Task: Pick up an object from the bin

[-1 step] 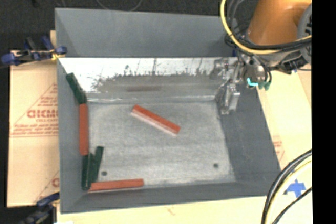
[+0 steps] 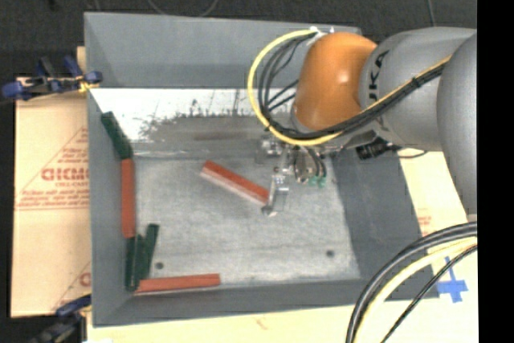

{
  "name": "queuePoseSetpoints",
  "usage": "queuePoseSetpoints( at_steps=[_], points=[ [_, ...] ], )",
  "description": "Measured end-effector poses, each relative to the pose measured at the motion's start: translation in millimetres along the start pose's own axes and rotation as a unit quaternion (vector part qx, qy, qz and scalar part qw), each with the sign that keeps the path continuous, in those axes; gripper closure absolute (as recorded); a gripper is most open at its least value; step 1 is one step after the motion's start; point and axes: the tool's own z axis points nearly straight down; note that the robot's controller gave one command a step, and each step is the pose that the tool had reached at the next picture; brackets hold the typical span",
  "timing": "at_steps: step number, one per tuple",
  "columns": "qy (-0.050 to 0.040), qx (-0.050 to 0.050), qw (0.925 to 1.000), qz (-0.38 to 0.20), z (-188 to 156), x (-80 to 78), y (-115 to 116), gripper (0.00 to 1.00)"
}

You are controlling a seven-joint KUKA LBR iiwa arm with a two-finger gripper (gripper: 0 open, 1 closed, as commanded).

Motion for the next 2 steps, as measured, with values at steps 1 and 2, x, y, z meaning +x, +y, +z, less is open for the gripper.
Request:
queuePoseSetpoints(
  at_steps=[1,2],
  points=[
    [-0.0045,0.002,0.9984,-0.056,70.6,-37.3,33.9,0.00],
    [-0.0068,0.002,0.9984,-0.056,66.4,-38.6,32.5,1.00]
  ],
)
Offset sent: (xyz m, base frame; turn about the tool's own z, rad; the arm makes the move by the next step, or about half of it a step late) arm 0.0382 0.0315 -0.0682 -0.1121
